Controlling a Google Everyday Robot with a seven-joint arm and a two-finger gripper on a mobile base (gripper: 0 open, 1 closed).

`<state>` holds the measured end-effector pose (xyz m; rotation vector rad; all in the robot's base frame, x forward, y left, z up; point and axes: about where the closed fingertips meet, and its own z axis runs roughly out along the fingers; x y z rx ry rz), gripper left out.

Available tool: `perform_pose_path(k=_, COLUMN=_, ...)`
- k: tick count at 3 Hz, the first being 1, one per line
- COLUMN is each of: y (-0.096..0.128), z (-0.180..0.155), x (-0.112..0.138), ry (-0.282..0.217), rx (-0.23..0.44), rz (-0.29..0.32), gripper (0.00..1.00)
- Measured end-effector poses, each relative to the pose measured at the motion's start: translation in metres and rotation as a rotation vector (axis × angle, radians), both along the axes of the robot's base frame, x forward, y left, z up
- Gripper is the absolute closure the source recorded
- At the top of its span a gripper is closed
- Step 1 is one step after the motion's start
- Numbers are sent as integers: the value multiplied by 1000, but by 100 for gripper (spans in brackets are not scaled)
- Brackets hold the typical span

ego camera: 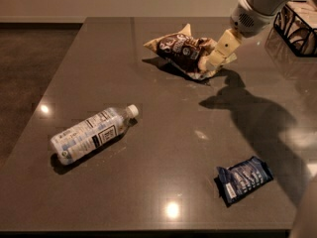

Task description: Move brown chip bag near blue plastic bottle

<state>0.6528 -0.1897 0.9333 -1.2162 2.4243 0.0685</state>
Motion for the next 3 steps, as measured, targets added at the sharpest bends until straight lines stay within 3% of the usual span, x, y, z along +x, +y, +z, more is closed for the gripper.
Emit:
perform_pose_path(k=2, y=30, z=-23, x=55, ry=-31, rx=134, rz=-31, gripper=0)
perform_pose_path(k=3, y=44, z=-34, x=68, ry=-22, rx=161, rz=-28, gripper=4)
